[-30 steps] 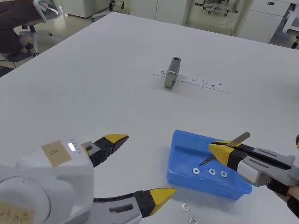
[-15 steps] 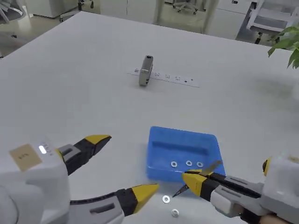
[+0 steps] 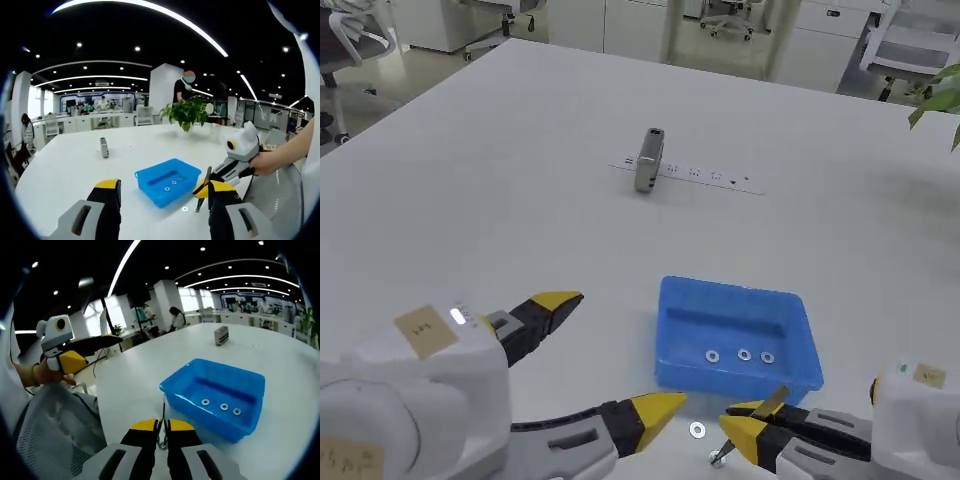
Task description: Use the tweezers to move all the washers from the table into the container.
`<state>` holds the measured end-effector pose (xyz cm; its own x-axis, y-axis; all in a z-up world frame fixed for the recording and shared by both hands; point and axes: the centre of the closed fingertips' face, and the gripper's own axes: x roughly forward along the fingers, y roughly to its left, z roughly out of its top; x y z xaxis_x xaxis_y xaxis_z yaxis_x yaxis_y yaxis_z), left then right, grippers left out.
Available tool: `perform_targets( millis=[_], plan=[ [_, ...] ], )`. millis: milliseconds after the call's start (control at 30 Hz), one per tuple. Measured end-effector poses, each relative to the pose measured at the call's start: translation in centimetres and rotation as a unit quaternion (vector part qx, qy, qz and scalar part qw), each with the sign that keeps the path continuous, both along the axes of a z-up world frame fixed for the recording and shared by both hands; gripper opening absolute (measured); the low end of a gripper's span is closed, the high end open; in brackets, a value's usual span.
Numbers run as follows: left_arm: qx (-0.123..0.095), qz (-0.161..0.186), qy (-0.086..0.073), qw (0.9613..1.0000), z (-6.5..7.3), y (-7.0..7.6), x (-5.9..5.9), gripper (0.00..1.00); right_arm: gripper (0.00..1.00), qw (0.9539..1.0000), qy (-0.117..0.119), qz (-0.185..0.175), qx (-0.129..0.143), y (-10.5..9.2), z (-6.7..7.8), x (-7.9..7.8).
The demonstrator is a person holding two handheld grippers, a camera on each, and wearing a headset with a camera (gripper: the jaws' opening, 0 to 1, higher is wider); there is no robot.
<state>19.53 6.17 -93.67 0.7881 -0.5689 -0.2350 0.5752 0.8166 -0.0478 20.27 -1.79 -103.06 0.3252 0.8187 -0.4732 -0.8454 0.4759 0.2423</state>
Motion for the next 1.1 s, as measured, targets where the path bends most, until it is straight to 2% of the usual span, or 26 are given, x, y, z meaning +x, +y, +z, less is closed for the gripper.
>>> perform_targets(
  millis=[233, 333, 400, 433, 500, 533, 567, 600, 667, 767, 800, 833, 867, 1100],
  plan=[
    [0.007, 0.001, -0.001, 1.0000, -0.1, 0.0, 0.0, 0.71, 0.04, 0.9997, -0.009, 0.021, -0.001, -0.1, 0.1, -1.0],
    [0.009, 0.005, 0.000, 0.9999, -0.1, 0.1, 0.0, 0.71, 0.04, 0.9978, -0.039, 0.046, -0.028, 0.0, 0.0, -1.2],
    [0.009, 0.005, -0.002, 0.9999, 0.0, 0.0, 0.0, 0.71, 0.04, 0.9950, -0.050, 0.077, -0.039, 0.6, -0.1, -1.9],
    [0.012, 0.004, -0.002, 0.9999, -0.1, 0.0, 0.0, 0.71, 0.04, 0.9943, -0.052, 0.082, -0.043, 0.7, -0.2, -2.0],
    [0.015, 0.002, -0.002, 0.9999, -0.1, 0.0, 0.0, 0.71, 0.04, 0.9878, -0.082, 0.104, -0.082, 0.7, -0.8, -2.3],
    [0.015, 0.001, -0.003, 0.9999, -0.1, -0.1, 0.0, 0.71, 0.04, 0.9813, -0.101, 0.123, -0.108, 0.6, -1.3, -2.6],
    [0.015, 0.000, -0.003, 0.9999, -0.1, -0.1, 0.0, 0.71, 0.04, 0.9770, -0.124, 0.130, -0.115, 0.7, -1.2, -2.5],
    [0.016, 0.001, -0.005, 0.9999, 0.0, -0.1, 0.0, 0.71, 0.04, 0.9757, -0.134, 0.129, -0.116, 0.7, -1.1, -2.5],
    [0.019, 0.004, -0.006, 0.9998, -0.1, 0.0, 0.0, 0.71, 0.03, 0.9767, -0.129, 0.133, -0.109, 1.0, -1.1, -2.9],
    [0.020, 0.009, -0.004, 0.9997, -0.2, 0.2, 0.1, 0.71, 0.03, 0.9737, -0.136, 0.142, -0.115, 1.1, -1.1, -2.7],
    [0.018, 0.010, -0.005, 0.9998, -0.1, 0.2, 0.1, 0.71, 0.03, 0.9718, -0.142, 0.146, -0.119, 1.2, -1.1, -2.7],
    [0.016, 0.011, -0.006, 0.9998, 0.0, 0.2, 0.1, 0.71, 0.03, 0.9679, -0.150, 0.158, -0.126, 1.4, -1.2, -2.8],
    [0.016, 0.012, -0.006, 0.9998, 0.0, 0.2, 0.1, 0.71, 0.03, 0.9670, -0.153, 0.158, -0.129, 1.4, -1.2, -2.7],
    [0.013, 0.021, -0.006, 0.9997, 0.0, 0.6, 0.3, 0.71, 0.02, 0.9697, -0.130, 0.155, -0.137, 1.4, -1.1, -2.4]
  ],
)
